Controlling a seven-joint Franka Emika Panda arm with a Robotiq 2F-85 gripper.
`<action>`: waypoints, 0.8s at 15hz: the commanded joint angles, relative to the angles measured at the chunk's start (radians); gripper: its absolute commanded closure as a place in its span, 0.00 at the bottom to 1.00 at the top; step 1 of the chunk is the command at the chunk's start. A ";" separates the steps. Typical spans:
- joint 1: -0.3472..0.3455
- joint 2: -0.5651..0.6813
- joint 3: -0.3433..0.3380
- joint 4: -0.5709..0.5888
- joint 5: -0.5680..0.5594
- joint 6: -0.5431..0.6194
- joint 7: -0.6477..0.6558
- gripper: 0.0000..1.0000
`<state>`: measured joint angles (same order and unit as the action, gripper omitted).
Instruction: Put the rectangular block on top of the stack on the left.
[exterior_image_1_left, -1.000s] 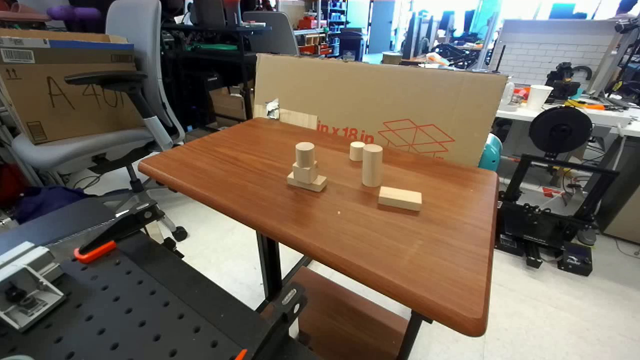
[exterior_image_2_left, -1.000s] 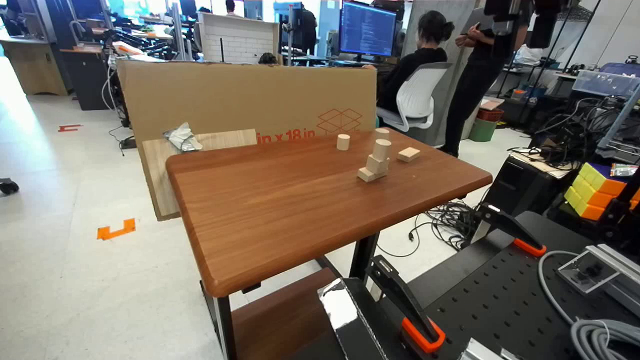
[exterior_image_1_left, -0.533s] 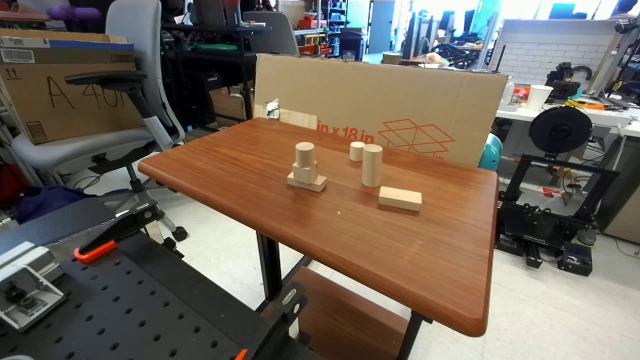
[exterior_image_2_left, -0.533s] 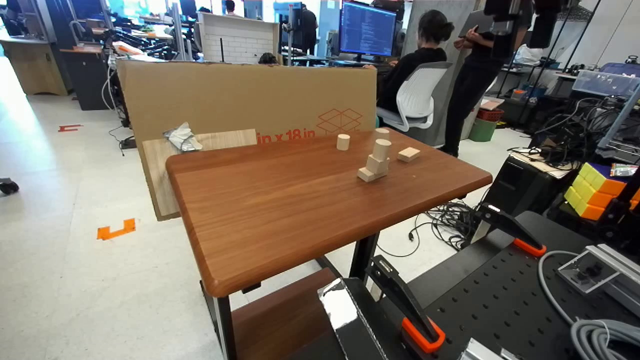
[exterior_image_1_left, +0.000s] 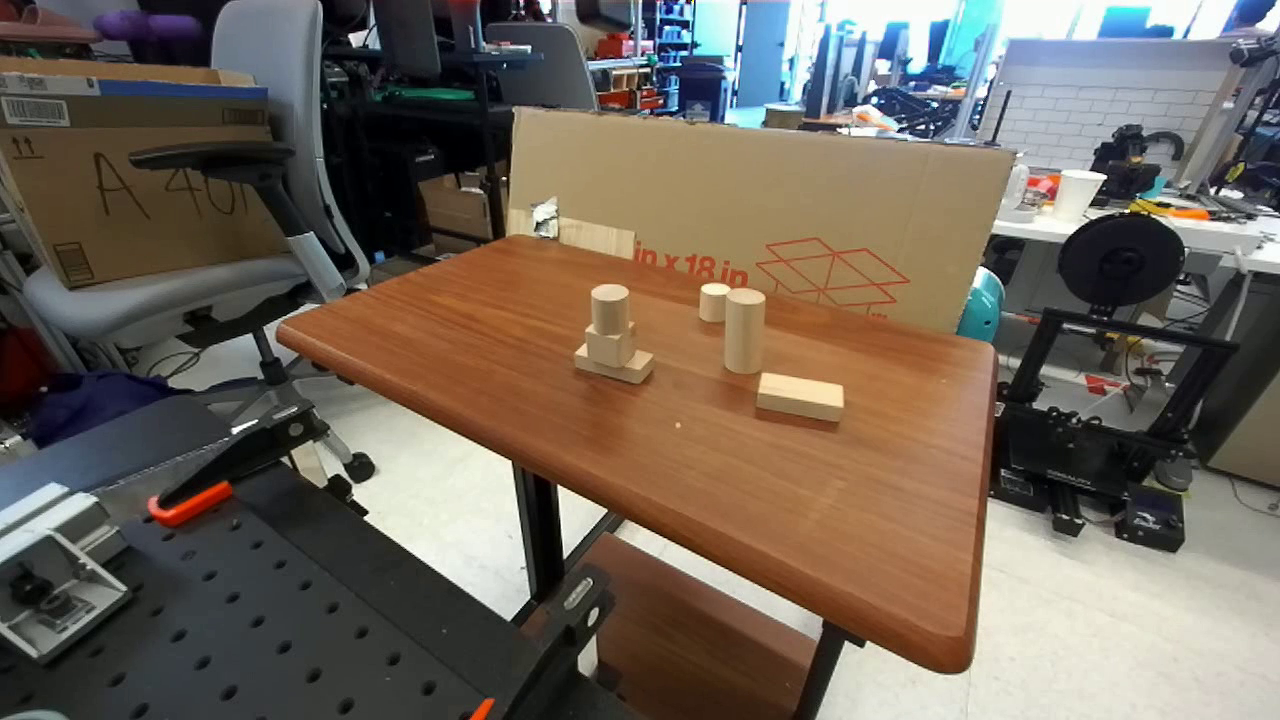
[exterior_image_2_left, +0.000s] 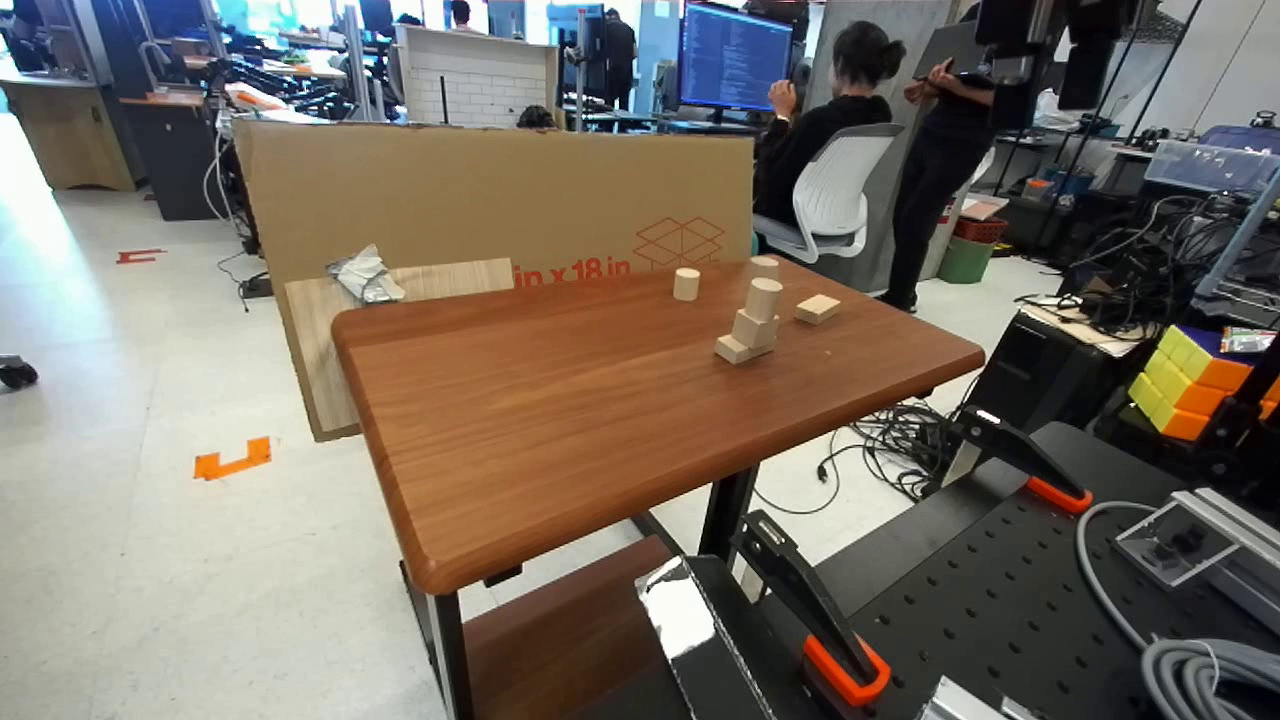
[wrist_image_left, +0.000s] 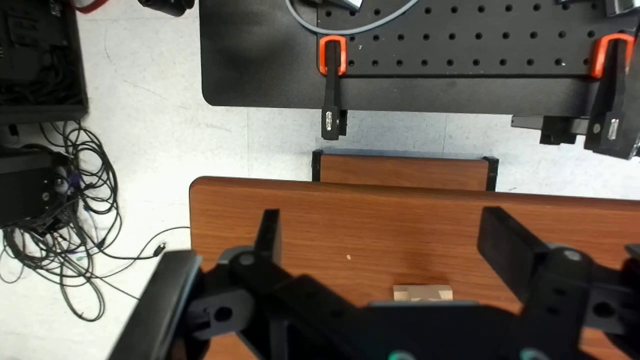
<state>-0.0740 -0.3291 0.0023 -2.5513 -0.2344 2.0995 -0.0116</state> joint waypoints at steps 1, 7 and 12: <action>0.009 0.050 -0.052 0.013 0.014 0.034 -0.126 0.00; -0.014 0.187 -0.133 0.100 0.034 0.097 -0.264 0.00; -0.027 0.354 -0.164 0.210 0.098 0.174 -0.330 0.00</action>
<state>-0.0870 -0.0941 -0.1520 -2.4276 -0.1998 2.2294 -0.2808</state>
